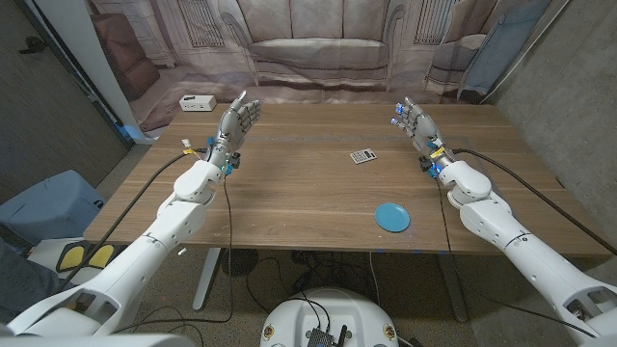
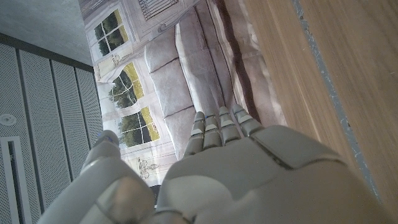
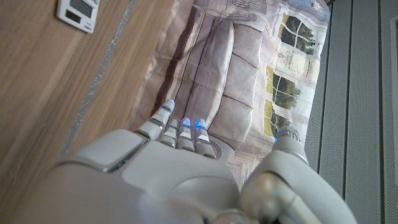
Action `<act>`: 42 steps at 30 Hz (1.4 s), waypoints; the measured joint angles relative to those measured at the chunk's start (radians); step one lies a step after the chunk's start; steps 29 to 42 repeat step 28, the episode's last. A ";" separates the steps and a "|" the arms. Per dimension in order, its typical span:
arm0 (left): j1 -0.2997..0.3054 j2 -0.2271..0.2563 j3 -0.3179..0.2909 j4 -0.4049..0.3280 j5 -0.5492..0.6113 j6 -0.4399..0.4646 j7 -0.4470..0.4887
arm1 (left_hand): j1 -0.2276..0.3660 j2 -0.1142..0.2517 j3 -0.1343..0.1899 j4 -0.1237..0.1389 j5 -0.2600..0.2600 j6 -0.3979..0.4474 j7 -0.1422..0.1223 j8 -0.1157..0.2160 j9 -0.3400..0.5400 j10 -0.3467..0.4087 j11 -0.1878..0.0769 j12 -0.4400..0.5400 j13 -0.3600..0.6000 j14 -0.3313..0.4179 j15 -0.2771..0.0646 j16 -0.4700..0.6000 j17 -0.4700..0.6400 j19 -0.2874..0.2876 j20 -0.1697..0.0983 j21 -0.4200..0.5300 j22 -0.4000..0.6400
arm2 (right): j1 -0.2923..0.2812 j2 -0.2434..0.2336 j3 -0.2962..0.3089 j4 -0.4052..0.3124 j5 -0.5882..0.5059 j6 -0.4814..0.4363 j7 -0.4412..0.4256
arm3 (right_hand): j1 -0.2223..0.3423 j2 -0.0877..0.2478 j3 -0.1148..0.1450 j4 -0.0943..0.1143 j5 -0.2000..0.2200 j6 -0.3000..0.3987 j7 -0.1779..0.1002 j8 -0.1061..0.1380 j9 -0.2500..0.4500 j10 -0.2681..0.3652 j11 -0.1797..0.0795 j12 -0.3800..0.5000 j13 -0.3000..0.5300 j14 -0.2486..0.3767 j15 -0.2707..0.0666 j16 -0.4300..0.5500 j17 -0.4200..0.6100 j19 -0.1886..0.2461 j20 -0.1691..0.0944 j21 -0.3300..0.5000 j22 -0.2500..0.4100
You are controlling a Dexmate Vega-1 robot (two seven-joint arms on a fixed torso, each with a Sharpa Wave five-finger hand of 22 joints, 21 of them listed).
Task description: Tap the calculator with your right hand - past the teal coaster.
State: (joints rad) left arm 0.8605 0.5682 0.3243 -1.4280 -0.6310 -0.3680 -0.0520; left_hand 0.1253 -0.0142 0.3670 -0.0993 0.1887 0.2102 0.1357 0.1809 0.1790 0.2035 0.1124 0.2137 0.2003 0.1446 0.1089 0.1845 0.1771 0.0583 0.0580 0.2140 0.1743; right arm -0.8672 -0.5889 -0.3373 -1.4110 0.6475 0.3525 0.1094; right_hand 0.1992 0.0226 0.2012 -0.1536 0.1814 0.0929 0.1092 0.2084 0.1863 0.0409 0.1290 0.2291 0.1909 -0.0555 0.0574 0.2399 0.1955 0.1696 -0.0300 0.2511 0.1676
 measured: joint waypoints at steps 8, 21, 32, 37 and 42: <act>-0.003 -0.004 0.002 0.004 -0.001 0.005 0.001 | 0.000 0.000 0.004 -0.004 0.000 0.000 0.000 0.000 0.000 0.000 0.000 0.000 0.000 0.000 0.000 0.000 0.000 0.000 0.000 -0.007 0.000 | -0.012 0.024 0.025 0.036 0.093 0.000 0.054 | -0.003 -0.009 -0.005 0.003 0.000 0.015 0.007 0.000 0.000 0.016 0.009 0.000 0.000 0.009 0.009 0.000 0.000 0.000 0.000 -0.004 0.000; -0.008 -0.012 0.005 0.009 -0.003 0.015 0.013 | 0.000 0.000 0.004 -0.004 0.000 0.000 0.000 0.000 0.000 0.000 0.000 0.000 0.000 0.000 0.000 0.000 0.000 0.000 0.000 -0.012 0.000 | -0.032 0.044 0.046 0.073 0.141 0.010 0.090 | -0.005 -0.013 -0.008 0.006 0.000 0.032 0.003 0.007 0.000 0.027 0.009 0.000 0.000 0.020 0.005 0.000 0.003 0.006 0.005 -0.007 0.000; -0.007 -0.015 0.008 0.001 -0.002 0.019 0.019 | 0.000 0.000 0.000 -0.008 0.000 0.000 0.000 0.000 0.000 0.000 0.000 0.000 0.000 0.000 0.000 0.000 0.000 0.000 0.000 -0.012 0.000 | -0.040 0.040 0.052 0.072 0.151 0.009 0.094 | -0.005 -0.013 -0.012 0.010 0.000 0.032 0.003 0.007 0.000 0.027 0.009 0.000 0.000 0.020 0.005 0.000 0.003 0.006 0.005 -0.008 0.000; -0.007 -0.015 0.008 0.001 -0.002 0.019 0.019 | 0.000 0.000 0.000 -0.008 0.000 0.000 0.000 0.000 0.000 0.000 0.000 0.000 0.000 0.000 0.000 0.000 0.000 0.000 0.000 -0.012 0.000 | -0.040 0.040 0.052 0.072 0.151 0.009 0.094 | -0.005 -0.013 -0.012 0.010 0.000 0.032 0.003 0.007 0.000 0.027 0.009 0.000 0.000 0.020 0.005 0.000 0.003 0.006 0.005 -0.008 0.000; -0.007 -0.015 0.008 0.001 -0.002 0.019 0.019 | 0.000 0.000 0.000 -0.008 0.000 0.000 0.000 0.000 0.000 0.000 0.000 0.000 0.000 0.000 0.000 0.000 0.000 0.000 0.000 -0.012 0.000 | -0.040 0.040 0.052 0.072 0.151 0.009 0.094 | -0.005 -0.013 -0.012 0.010 0.000 0.032 0.003 0.007 0.000 0.027 0.009 0.000 0.000 0.020 0.005 0.000 0.003 0.006 0.005 -0.008 0.000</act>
